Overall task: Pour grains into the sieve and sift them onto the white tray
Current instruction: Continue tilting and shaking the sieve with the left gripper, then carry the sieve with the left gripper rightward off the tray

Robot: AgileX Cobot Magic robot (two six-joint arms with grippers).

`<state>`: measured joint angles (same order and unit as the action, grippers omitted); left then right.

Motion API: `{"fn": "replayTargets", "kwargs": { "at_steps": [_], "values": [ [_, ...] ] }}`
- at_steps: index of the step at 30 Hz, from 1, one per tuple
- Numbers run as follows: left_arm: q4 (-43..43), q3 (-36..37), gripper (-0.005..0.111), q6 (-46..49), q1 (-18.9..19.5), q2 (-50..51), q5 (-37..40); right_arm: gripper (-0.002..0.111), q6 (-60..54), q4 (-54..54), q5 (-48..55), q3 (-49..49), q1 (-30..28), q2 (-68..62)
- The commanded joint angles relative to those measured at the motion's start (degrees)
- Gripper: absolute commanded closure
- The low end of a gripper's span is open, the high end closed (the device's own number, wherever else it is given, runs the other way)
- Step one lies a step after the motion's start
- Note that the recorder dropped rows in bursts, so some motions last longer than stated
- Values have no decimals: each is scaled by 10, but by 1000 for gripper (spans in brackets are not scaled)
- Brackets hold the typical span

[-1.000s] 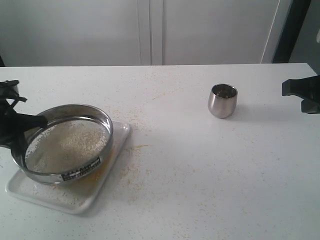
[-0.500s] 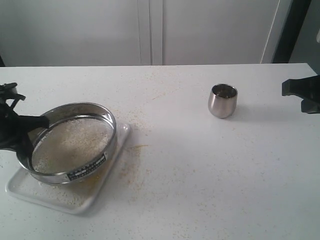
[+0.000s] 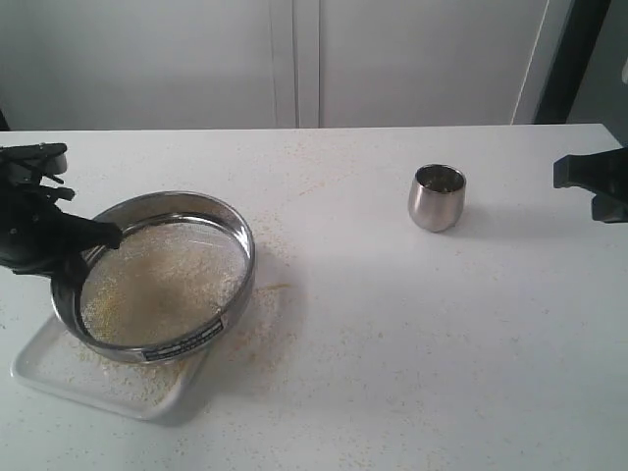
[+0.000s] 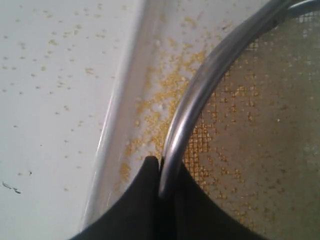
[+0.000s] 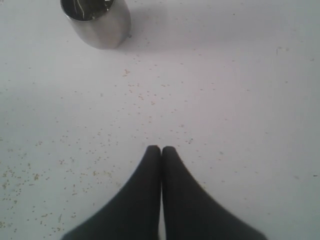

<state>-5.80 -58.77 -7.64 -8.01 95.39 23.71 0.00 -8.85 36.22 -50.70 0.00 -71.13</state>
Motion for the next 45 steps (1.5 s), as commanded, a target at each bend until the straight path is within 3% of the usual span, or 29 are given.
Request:
{"fn": "replayTargets", "kwargs": {
  "at_steps": [1, 5, 9, 14, 18, 26, 45],
  "values": [
    [43, 0, 107, -112, 33, -4, 5, 108, 0, 1, -8, 2, -4, 4],
    [38, 0, 107, -103, 17, -14, 69, 108, 0, 1, -6, 2, -4, 4],
    [58, 0, 107, -67, -13, -34, 8, 108, 0, 1, -7, 2, -4, 4],
    [67, -1, 107, -102, 24, -20, 24, 108, 0, 1, -7, 2, -4, 4],
    [44, -1, 107, -114, 23, -19, 43, 108, 0, 1, -7, 2, -4, 4],
    [36, -5, 107, -91, -65, -21, 10, 108, 0, 1, -8, 2, -4, 4],
    [28, -138, 107, -104, -210, 61, 77, 108, 13, 1, -7, 2, -4, 4]
  ]
}}
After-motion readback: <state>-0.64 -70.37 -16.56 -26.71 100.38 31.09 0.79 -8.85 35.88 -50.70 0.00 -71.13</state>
